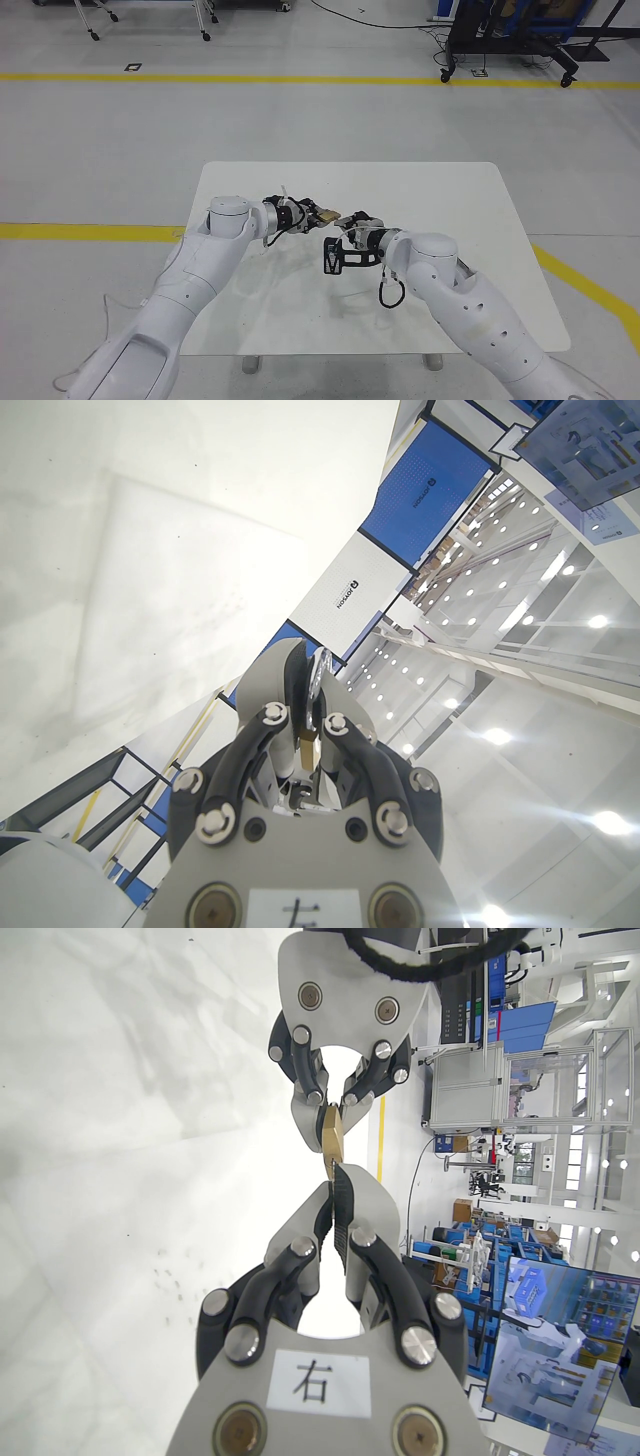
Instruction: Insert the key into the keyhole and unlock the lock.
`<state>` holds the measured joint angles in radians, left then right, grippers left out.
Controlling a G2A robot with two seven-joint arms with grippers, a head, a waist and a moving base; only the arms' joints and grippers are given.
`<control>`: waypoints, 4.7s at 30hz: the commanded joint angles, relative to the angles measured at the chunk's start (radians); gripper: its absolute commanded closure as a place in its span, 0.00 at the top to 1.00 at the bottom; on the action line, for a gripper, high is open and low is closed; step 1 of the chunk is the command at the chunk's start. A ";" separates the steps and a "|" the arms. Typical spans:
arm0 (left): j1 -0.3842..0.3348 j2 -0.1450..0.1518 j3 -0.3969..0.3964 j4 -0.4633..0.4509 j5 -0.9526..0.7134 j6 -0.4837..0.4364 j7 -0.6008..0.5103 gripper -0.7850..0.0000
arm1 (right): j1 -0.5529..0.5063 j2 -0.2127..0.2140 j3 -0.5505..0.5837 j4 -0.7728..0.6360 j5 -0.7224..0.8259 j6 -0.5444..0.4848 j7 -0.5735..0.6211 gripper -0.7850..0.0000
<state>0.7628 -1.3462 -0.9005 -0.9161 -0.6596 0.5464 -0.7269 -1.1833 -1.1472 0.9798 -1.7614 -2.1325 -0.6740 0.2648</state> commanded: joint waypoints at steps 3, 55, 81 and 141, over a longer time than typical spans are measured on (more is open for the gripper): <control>-0.001 -0.001 -0.001 0.001 0.003 0.004 -0.001 0.00 | 0.005 -0.004 -0.005 0.007 0.004 0.002 0.025 0.00; 0.077 0.010 -0.105 -0.084 -0.017 -0.222 0.028 0.00 | -0.087 0.028 0.163 0.113 0.147 0.086 -0.598 1.00; 0.317 0.032 -0.182 -0.278 0.190 -0.716 0.237 0.00 | -0.100 0.033 0.139 0.275 0.210 0.163 -0.909 1.00; 0.319 0.013 -0.155 -0.313 0.375 -0.606 0.253 0.00 | 0.017 -0.037 0.006 0.405 0.276 0.305 -0.679 0.00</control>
<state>1.0796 -1.3335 -1.0542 -1.2274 -0.2888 -0.0494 -0.4748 -1.1693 -1.1851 0.9795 -1.3674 -1.8880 -0.3390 -0.3888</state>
